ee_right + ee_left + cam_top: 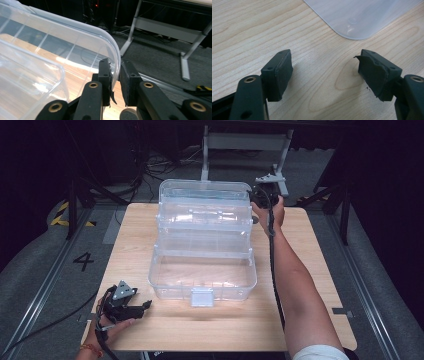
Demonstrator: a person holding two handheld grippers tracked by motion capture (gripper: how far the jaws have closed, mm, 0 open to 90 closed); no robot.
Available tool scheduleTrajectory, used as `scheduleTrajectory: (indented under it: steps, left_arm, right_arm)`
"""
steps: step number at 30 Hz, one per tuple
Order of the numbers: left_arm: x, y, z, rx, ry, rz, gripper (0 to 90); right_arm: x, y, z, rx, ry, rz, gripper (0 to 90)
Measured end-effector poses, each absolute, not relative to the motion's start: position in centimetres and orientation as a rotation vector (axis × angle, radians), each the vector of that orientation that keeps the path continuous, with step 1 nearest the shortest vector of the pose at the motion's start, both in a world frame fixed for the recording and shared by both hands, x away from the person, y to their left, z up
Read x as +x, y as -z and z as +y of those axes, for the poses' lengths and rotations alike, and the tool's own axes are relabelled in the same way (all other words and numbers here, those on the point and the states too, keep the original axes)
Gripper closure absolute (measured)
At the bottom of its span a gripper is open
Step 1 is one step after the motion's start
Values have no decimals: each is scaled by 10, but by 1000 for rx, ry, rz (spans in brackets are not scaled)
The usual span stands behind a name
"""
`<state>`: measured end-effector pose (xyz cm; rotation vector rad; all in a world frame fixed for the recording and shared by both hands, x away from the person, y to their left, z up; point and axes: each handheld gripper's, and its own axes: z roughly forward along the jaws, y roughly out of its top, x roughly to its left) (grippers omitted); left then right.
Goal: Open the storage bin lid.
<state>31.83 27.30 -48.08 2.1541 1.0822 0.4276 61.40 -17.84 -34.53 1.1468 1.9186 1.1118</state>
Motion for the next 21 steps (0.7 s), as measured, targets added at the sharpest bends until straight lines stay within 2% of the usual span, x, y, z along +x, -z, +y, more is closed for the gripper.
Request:
scheduleTrajectory:
  steps: [17, 19, 20, 21]
  left_arm:
    - [319, 481, 273, 2153, -428, 1083, 280]
    - [320, 481, 273, 2152, -440, 1078, 279]
    - [320, 481, 273, 2151, -441, 1080, 279]
    - [320, 481, 272, 2149, -439, 1083, 278]
  right_arm:
    - [621, 351, -177, 1171, -1050, 1970, 784]
    - [623, 355, -177, 1186, -1034, 1993, 798]
    - [623, 358, -179, 1185, -1032, 2009, 867]
    - [623, 359, -180, 1185, -1053, 2009, 864]
